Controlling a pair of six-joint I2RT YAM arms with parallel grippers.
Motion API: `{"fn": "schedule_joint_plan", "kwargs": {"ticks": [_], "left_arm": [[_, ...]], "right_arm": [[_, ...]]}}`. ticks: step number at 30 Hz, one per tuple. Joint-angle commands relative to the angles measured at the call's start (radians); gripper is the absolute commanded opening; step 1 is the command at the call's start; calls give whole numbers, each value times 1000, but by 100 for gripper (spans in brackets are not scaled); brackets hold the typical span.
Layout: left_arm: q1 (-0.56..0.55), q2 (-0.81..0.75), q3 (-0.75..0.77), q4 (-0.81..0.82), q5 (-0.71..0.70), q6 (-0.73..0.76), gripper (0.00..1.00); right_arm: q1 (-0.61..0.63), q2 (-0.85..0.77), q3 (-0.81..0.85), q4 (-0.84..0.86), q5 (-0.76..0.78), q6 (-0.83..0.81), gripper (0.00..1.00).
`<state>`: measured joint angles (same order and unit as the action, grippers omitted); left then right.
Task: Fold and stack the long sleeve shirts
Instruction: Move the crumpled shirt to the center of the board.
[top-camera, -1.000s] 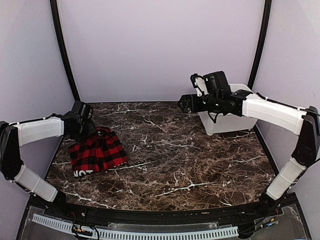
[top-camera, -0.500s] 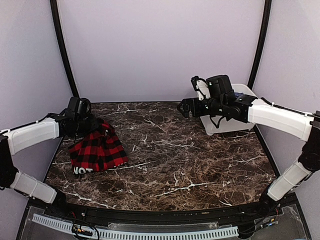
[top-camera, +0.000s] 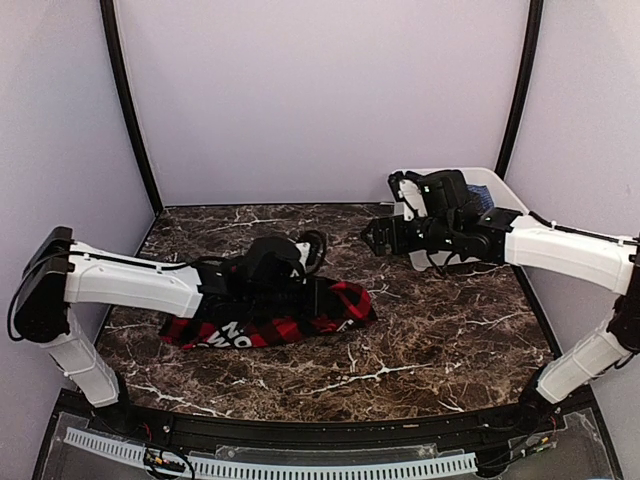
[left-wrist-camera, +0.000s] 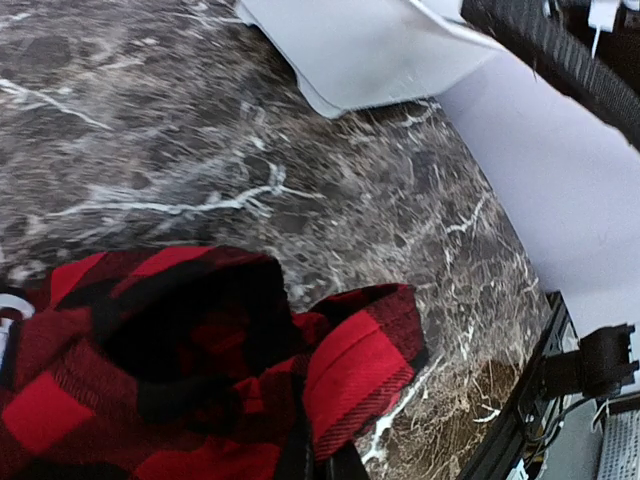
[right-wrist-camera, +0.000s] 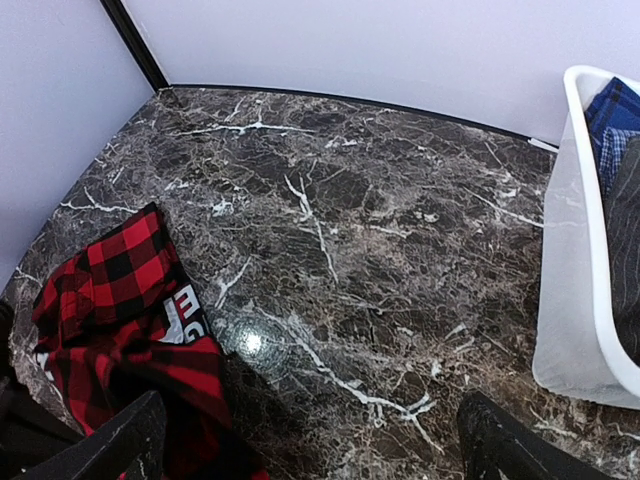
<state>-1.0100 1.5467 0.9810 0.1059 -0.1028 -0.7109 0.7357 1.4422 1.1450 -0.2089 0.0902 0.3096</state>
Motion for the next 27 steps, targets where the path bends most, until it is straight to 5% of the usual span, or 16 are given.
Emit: {"fn": "schedule_joint_plan", "kwargs": {"ticks": [1,5,8,17,20,27], "left_arm": [[-60,141,139,104,93,52,14],[-62,136,164,69,117,74,49],[-58,63,156,-4,15,95,61],[193,-51,125,-488,-211,14,66],[277,-48,102,-614,-246,-7,79],[524,-48,-52,-553,-126,17,86]], "right_arm": [[13,-72,-81,5,39,34,98],[14,-121,-161,-15,34,56,98],[27,-147,-217,-21,11,80,98],[193,-119,-279,-52,29,137,98],[266,-93,-273,-78,53,158,98],[326,-31,-299,-118,52,245,86]]}}
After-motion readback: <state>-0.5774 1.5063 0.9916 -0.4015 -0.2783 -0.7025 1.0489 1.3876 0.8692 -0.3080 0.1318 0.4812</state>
